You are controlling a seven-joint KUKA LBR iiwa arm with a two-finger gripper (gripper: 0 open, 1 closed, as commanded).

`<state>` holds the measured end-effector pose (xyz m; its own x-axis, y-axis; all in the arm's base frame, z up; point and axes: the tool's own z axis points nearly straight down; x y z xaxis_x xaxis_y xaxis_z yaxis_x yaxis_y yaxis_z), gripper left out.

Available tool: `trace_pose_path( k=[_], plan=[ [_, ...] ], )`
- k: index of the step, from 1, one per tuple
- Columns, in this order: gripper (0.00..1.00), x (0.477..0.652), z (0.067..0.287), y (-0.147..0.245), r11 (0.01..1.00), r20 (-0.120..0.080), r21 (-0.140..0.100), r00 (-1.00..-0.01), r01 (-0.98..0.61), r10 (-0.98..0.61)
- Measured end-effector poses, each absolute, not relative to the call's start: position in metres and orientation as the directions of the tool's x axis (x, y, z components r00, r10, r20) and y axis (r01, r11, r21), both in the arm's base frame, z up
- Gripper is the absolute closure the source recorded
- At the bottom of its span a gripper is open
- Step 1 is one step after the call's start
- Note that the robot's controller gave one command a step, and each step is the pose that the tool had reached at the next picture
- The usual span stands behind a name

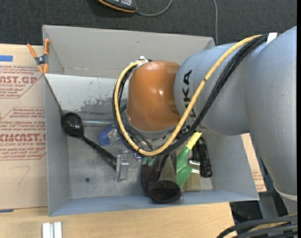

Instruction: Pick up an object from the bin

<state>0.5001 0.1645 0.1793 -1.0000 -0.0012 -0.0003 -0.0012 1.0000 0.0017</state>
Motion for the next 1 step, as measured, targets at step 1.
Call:
trace_pose_path(
  k=[1],
  plan=[
    [0.0, 0.5001, 0.1793, 0.1645, 1.0, 0.0, 0.002, -1.0, -0.001, -0.001]
  ],
)
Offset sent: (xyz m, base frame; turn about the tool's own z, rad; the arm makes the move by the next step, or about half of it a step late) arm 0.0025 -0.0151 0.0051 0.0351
